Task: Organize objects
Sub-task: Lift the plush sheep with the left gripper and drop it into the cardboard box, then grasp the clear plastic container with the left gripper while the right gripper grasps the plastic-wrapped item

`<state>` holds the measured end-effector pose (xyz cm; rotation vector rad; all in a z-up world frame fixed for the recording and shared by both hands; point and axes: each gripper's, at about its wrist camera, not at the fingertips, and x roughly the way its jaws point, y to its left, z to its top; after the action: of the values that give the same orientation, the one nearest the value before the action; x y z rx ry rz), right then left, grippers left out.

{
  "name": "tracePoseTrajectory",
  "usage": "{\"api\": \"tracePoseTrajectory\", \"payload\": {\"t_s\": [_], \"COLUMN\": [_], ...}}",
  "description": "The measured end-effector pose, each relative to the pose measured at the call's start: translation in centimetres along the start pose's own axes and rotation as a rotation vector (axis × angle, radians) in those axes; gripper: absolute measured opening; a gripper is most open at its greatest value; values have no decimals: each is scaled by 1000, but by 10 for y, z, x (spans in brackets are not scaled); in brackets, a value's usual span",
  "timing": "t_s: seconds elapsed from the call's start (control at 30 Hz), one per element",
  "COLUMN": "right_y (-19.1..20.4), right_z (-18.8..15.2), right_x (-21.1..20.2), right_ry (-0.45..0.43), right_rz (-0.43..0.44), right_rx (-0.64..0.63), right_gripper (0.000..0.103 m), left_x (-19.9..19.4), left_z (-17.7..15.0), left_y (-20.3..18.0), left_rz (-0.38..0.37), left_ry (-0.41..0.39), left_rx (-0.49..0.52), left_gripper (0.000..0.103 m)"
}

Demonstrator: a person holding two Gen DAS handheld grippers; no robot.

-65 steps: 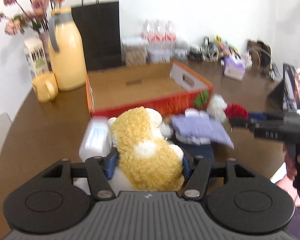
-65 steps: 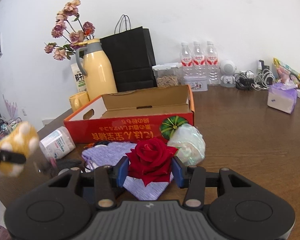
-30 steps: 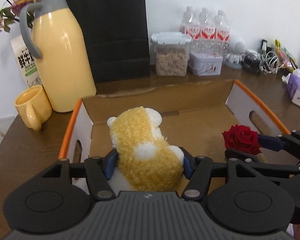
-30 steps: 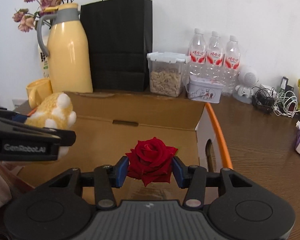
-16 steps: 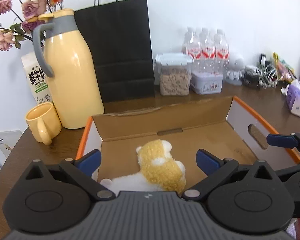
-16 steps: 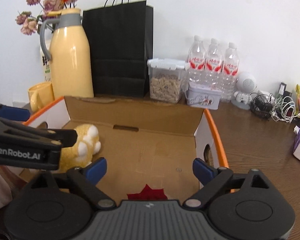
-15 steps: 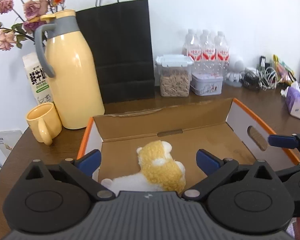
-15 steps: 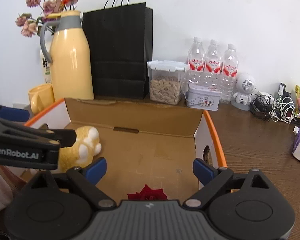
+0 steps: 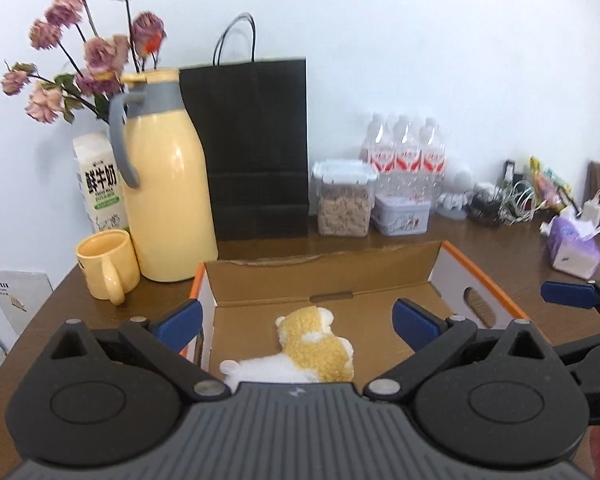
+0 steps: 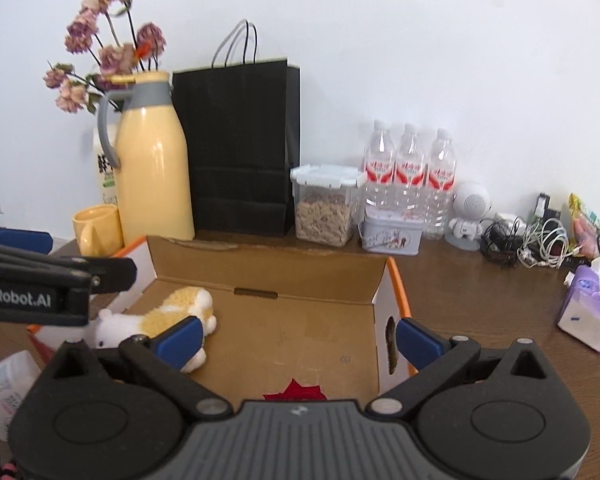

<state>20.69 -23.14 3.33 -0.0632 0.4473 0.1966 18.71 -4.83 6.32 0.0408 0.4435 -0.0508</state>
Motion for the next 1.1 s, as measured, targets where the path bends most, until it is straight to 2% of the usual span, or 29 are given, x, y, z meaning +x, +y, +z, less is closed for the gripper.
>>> {"api": "tracePoseTrajectory", "payload": {"t_s": [0.17,0.4,0.53,0.73,0.9,1.1], "right_y": [1,1,-1,-6,-10,-16], "right_z": [-6,-32,-53,-84,-102,-120], "right_x": [-33,-72,-87,-103,-110,-111], "right_ry": [-48,-58,-34,14,44,81], "right_rz": [17,33,28,6,-16,-31], "right_rx": [-6,-11,-2,17,43,72], "right_gripper": [103,103,103,103,103,103], "left_x": [-35,-74,-90,-102,-111,-115], "left_z": [-6,-31,-54,-88,-107,-122], "left_y": [8,28,39,62,72,83], "left_rz": [1,14,36,79,118,121], "left_ry": [-64,-90,-65,-26,-13,16], "left_rx": [-4,-30,-15,-52,-73,-141], "left_gripper": [103,103,103,103,103,103]}}
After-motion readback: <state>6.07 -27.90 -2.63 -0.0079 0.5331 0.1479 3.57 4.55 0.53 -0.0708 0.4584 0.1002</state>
